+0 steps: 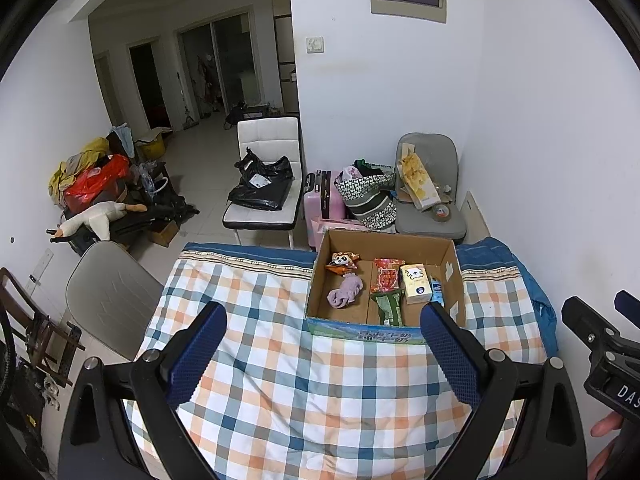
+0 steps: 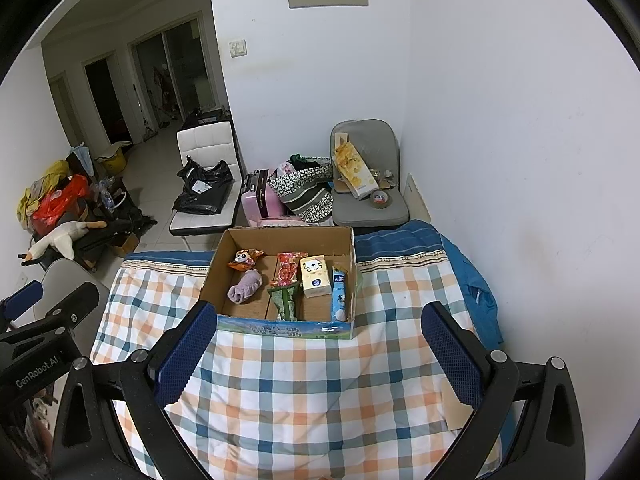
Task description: Organize soft objects
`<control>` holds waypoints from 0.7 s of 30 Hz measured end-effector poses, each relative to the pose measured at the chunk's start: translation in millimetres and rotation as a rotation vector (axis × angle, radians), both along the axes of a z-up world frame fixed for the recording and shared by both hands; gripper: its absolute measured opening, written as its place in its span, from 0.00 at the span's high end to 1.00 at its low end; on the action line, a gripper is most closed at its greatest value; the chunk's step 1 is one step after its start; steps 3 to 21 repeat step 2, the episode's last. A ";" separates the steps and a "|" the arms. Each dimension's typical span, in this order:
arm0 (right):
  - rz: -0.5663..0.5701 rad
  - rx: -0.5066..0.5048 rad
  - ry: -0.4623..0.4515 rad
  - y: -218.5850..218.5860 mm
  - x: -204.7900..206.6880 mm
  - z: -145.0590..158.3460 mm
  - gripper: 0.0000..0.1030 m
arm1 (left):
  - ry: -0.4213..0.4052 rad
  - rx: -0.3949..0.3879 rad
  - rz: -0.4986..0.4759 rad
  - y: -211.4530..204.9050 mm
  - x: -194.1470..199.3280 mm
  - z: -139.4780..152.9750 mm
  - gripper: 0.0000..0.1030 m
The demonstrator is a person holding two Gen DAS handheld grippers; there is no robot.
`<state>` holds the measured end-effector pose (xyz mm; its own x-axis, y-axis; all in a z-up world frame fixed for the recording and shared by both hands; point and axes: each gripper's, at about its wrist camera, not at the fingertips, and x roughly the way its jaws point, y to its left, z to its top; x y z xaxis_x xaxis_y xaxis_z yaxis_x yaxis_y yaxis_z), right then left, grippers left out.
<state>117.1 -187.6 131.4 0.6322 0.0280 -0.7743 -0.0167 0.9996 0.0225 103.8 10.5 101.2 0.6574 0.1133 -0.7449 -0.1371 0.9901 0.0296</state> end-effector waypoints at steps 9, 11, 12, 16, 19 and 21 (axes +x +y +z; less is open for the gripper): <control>0.002 0.003 0.001 0.0 -0.4 -0.3 0.00 | -0.001 0.000 -0.002 -0.9 0.8 0.2 0.04; 0.002 0.003 0.001 0.0 -0.4 -0.3 0.00 | -0.001 0.000 -0.002 -0.9 0.8 0.2 0.04; 0.002 0.003 0.001 0.0 -0.4 -0.3 0.00 | -0.001 0.000 -0.002 -0.9 0.8 0.2 0.04; 0.002 0.003 0.001 0.0 -0.4 -0.3 0.00 | -0.001 0.000 -0.002 -0.9 0.8 0.2 0.04; 0.002 0.003 0.001 0.0 -0.4 -0.3 0.00 | -0.001 0.000 -0.002 -0.9 0.8 0.2 0.04; 0.002 0.003 0.001 0.0 -0.4 -0.3 0.00 | -0.001 0.000 -0.002 -0.9 0.8 0.2 0.04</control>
